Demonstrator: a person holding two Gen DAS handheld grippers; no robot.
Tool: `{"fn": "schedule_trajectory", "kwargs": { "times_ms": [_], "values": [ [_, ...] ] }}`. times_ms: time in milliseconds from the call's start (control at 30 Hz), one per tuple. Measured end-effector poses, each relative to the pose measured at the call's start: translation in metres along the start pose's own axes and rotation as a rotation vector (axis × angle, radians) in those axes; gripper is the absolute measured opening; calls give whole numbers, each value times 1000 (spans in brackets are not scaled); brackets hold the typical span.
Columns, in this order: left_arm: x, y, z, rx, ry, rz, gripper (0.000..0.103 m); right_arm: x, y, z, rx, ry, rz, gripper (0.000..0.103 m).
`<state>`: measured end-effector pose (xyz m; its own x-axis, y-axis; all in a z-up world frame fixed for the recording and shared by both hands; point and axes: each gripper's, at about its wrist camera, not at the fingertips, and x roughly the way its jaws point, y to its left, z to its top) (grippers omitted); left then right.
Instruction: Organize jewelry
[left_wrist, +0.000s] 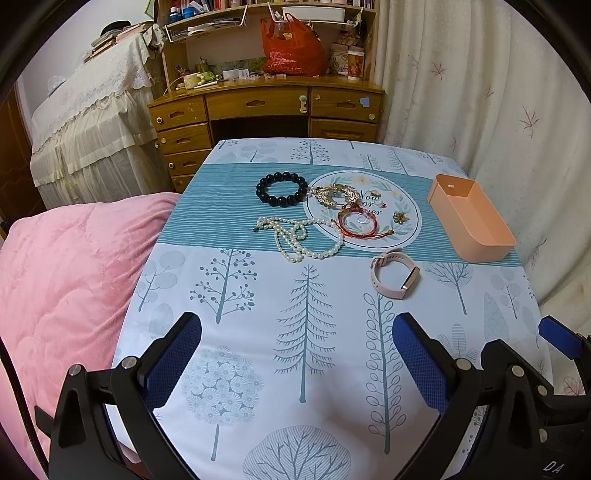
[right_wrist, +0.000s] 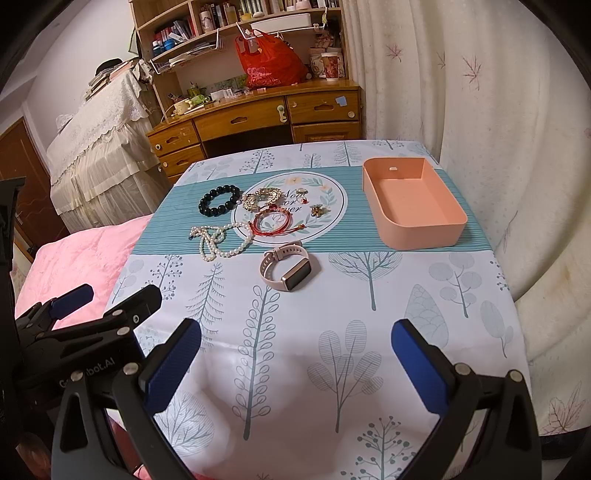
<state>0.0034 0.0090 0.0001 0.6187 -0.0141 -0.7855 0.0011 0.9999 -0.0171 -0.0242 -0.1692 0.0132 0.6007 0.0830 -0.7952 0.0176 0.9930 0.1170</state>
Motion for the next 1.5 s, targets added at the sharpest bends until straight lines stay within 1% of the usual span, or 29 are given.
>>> {"fn": "schedule_trajectory", "kwargs": {
  "times_ms": [567,867,1000,1100,1200,1267,1333,1400,1467,1500],
  "values": [
    [-4,-1,0,-1,-7,2,102,0,1,-1,-3,-3,0,103],
    [-2,0,0,3,-6,14,102,-1,2,0,3,1,27,103],
    [16,1,3,30,22,43,102,15,3,1,-8,16,72,103],
    [32,1,4,49,32,60,102,34,2,-1,-49,10,95,103],
    [53,-2,5,103,30,75,102,55,-4,0,-80,-6,131,103],
    [66,0,7,120,32,57,102,66,-8,1,-89,-25,137,103],
    [80,5,11,110,44,5,102,79,-12,2,-111,-27,112,103],
    [98,10,19,81,71,-61,102,90,-13,3,-144,-33,92,103],
    [113,13,27,67,85,-83,102,101,-13,4,-186,-44,78,103],
    [122,14,32,71,85,-78,102,107,-12,6,-208,-41,67,103]
  ]
}}
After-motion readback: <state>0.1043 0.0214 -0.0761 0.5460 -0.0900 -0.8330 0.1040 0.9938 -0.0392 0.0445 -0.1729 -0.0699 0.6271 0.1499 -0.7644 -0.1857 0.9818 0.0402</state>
